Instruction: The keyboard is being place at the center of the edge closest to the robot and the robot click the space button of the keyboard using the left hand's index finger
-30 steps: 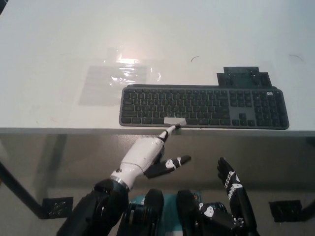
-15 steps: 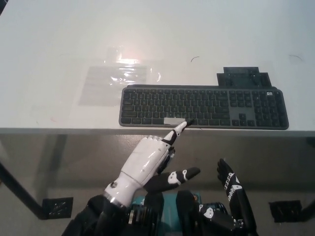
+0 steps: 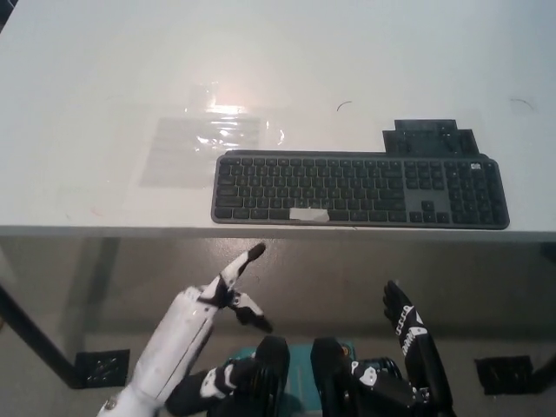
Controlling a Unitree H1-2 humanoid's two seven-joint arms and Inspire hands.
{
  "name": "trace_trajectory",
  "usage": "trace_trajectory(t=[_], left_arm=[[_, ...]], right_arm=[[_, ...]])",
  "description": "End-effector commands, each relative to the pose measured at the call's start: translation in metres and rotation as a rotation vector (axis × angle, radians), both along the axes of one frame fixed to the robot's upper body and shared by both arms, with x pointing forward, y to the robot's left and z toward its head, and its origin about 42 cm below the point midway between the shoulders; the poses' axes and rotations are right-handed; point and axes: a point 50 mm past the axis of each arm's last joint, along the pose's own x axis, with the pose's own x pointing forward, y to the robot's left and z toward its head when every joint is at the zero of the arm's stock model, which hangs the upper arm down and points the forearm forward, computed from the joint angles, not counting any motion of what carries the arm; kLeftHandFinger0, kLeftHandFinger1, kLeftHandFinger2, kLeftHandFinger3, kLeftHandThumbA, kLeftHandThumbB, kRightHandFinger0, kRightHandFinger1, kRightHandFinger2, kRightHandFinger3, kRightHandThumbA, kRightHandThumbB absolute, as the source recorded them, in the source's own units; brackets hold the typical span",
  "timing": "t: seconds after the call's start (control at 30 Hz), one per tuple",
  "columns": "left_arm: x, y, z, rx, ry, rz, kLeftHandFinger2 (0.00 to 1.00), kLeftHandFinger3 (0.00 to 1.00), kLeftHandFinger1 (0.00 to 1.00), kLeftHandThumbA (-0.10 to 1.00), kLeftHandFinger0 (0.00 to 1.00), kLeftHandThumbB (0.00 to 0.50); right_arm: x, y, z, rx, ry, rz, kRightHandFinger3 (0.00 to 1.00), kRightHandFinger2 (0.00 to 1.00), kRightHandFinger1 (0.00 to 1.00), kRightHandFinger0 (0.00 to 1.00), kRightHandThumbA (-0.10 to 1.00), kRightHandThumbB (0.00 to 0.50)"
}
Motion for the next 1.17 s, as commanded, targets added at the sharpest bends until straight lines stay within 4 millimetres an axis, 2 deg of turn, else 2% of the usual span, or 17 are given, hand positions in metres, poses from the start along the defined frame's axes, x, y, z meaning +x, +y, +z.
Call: trace_trajectory(t=[0.0,0.03,0.13,0.17,0.23,0.33,0.4,0.5,0.53,0.77,1.13], left_arm=[[-0.007,0.020,-0.041,-0.113,0.213,-0.067,1.00,1.00,1.00,1.00,1.00,0.437],[-0.006,0.021,-0.054,-0.097,0.243,-0.044,1.00,1.00,1.00,1.00,1.00,0.421],[-0.005,0.021,-0.058,-0.099,0.246,-0.046,1.00,1.00,1.00,1.00,1.00,0.414],[0.003,0.022,-0.079,-0.101,0.303,-0.012,1.00,1.00,1.00,1.00,1.00,0.381],[0.009,0.026,-0.099,-0.131,0.370,0.035,1.00,1.00,1.00,1.00,1.00,0.354],[0.010,0.026,-0.101,-0.137,0.371,0.035,1.00,1.00,1.00,1.00,1.00,0.350],[0.023,0.029,-0.123,-0.203,0.437,0.088,1.00,1.00,1.00,1.00,1.00,0.356],[0.027,0.033,-0.131,-0.175,0.439,0.105,1.00,1.00,1.00,1.00,1.00,0.365],[0.028,0.035,-0.137,-0.158,0.459,0.117,1.00,1.00,1.00,1.00,1.00,0.389],[0.028,0.035,-0.146,-0.186,0.488,0.112,1.00,1.00,1.00,1.00,1.00,0.425],[0.028,0.032,-0.144,-0.158,0.483,0.113,1.00,1.00,1.00,1.00,1.00,0.396]], right_arm=[[0.007,0.007,0.011,0.022,-0.078,0.030,1.00,1.00,1.00,1.00,1.00,0.384],[0.007,0.007,0.011,0.020,-0.078,0.028,1.00,1.00,1.00,1.00,1.00,0.383],[0.006,0.007,0.011,0.020,-0.078,0.027,1.00,1.00,1.00,1.00,1.00,0.383],[0.006,0.007,0.011,0.020,-0.077,0.027,1.00,1.00,1.00,1.00,1.00,0.385],[0.005,0.008,0.010,0.023,-0.071,0.034,1.00,1.00,1.00,1.00,1.00,0.382],[0.005,0.009,0.010,0.023,-0.071,0.034,1.00,1.00,1.00,1.00,1.00,0.381],[0.008,0.008,0.011,0.021,-0.077,0.032,1.00,1.00,1.00,1.00,1.00,0.381],[0.009,0.009,0.011,0.022,-0.075,0.032,1.00,1.00,1.00,1.00,1.00,0.381],[0.009,0.010,0.011,0.011,-0.076,0.031,1.00,1.00,1.00,1.00,1.00,0.381],[0.009,0.011,0.011,0.017,-0.078,0.040,1.00,1.00,1.00,1.00,1.00,0.383],[0.011,0.010,0.013,0.023,-0.083,0.039,1.00,1.00,1.00,1.00,1.00,0.381]])
